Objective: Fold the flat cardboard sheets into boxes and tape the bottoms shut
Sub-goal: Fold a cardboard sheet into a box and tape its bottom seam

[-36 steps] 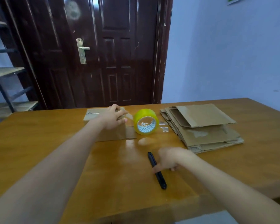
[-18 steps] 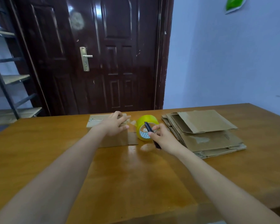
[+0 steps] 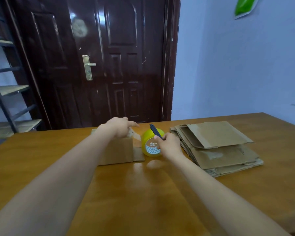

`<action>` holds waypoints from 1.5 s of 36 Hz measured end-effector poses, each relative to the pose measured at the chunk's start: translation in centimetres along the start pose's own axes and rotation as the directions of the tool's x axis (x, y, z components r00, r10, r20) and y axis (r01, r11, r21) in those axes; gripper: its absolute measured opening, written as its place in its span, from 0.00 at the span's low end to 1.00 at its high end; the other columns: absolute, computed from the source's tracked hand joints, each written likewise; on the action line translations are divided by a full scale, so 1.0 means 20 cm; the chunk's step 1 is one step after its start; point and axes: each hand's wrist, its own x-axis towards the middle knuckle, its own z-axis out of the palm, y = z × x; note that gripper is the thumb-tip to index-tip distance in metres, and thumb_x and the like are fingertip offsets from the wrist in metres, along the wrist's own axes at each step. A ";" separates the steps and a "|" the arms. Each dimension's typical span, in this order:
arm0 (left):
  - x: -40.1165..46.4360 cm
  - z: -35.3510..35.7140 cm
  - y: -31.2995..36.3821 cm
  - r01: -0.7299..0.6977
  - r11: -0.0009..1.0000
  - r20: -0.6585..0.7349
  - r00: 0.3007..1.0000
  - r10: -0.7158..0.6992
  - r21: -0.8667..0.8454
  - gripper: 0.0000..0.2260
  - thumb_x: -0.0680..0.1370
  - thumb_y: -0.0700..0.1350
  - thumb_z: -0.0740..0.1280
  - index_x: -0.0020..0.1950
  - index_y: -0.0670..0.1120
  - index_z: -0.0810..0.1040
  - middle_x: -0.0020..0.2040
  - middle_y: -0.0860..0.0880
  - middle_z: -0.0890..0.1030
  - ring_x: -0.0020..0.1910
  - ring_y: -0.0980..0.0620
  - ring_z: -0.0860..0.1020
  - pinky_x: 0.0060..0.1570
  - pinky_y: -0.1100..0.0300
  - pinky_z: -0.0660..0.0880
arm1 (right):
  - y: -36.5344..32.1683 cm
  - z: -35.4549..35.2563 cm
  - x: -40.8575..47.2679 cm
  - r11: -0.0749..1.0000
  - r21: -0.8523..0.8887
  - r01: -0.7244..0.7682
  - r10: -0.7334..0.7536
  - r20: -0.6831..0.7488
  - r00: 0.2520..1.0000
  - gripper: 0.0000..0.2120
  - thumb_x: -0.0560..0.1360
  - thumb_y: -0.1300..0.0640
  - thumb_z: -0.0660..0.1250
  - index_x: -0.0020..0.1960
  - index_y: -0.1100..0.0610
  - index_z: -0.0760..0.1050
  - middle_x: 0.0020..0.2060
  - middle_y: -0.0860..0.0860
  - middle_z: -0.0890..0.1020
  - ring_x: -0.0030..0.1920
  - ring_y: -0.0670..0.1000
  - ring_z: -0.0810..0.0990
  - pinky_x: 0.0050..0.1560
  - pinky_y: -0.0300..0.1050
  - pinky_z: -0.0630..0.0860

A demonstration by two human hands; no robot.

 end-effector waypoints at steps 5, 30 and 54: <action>0.06 -0.05 0.02 -0.108 0.980 0.087 0.992 0.094 0.170 0.27 0.81 0.41 0.51 0.71 0.71 0.58 0.57 0.50 0.69 0.47 0.49 0.67 0.55 0.50 0.74 | 0.03 -0.02 0.01 0.998 0.006 0.065 -0.065 0.054 0.996 0.09 0.80 0.56 0.60 0.57 0.60 0.71 0.46 0.53 0.76 0.44 0.49 0.75 0.33 0.35 0.68; 0.12 -0.06 0.07 -0.258 0.885 0.133 0.966 0.223 0.389 0.36 0.80 0.34 0.53 0.71 0.73 0.48 0.64 0.48 0.65 0.45 0.49 0.70 0.50 0.50 0.76 | -0.07 0.06 -0.06 0.815 -0.545 0.197 -0.222 0.020 0.975 0.16 0.81 0.49 0.58 0.52 0.58 0.78 0.36 0.51 0.77 0.36 0.52 0.76 0.33 0.42 0.72; 0.06 -0.03 0.06 -0.225 0.897 0.047 0.973 0.224 0.381 0.38 0.79 0.32 0.54 0.74 0.69 0.46 0.66 0.47 0.64 0.43 0.51 0.67 0.40 0.57 0.69 | 0.02 0.08 -0.16 0.737 -0.612 0.286 -0.070 0.352 0.933 0.12 0.78 0.57 0.58 0.55 0.61 0.76 0.45 0.55 0.80 0.43 0.55 0.79 0.37 0.41 0.74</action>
